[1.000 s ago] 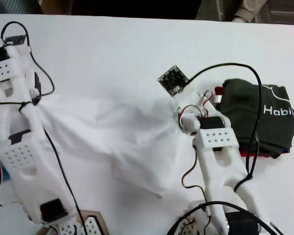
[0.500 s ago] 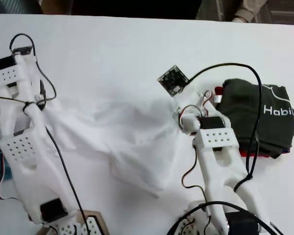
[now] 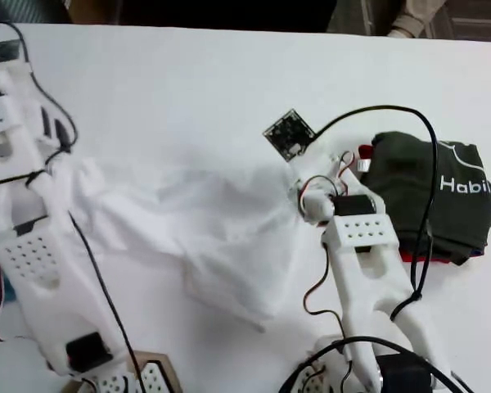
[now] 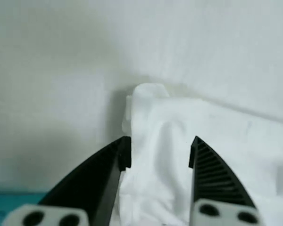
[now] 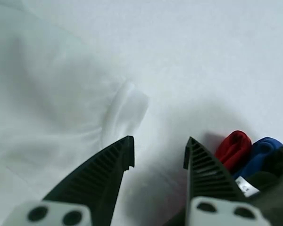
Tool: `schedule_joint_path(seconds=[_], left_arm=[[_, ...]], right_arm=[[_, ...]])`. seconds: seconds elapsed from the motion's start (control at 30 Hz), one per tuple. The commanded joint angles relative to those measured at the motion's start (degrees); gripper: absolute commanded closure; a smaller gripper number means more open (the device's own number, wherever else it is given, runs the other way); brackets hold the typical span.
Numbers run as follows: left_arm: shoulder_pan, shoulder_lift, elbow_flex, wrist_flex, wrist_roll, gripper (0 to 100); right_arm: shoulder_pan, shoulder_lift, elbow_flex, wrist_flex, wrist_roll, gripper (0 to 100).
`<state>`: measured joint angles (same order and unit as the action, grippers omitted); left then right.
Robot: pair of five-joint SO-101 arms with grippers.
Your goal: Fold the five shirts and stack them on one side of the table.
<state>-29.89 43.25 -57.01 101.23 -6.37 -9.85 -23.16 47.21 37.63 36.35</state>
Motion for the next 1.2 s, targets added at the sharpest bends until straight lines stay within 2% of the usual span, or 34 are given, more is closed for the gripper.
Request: schedule_joint_path(seconds=[0.0,0.17,0.33,0.53,0.63,0.83,0.93,1.03,1.17], left_arm=[[4.22,-0.97,0.31,-1.67,0.00,78],[3.34,6.86,0.13,-8.53,-0.18,78],[-0.88,12.40,0.13,-10.64,-0.26,78],[-0.88,13.71,-2.59,-13.10,0.00,78],[0.44,13.01,-7.34,-10.99,0.18,78],[4.04,12.04,-20.79,1.67,0.18,78],[4.40,10.73,-17.10,1.41,0.18,78],[5.63,8.44,-8.40,1.41,0.18,78],[7.30,3.25,2.33,1.23,-0.18,78]], right_arm=[[-0.22,-0.31,-0.79,0.40,-0.35,81.8],[0.13,-0.40,-0.79,2.07,-0.35,81.8],[0.13,-0.40,-0.88,3.12,-0.26,81.8],[-0.31,-0.04,-1.14,2.95,-0.35,81.8],[-0.40,0.13,-0.62,3.12,-0.44,81.8],[-5.49,0.04,4.04,3.03,-3.43,81.8],[-10.07,-0.04,4.04,3.03,-3.25,81.8],[-14.99,0.22,4.31,3.21,-3.16,81.7],[-21.49,0.22,3.25,8.84,-3.08,81.6]])
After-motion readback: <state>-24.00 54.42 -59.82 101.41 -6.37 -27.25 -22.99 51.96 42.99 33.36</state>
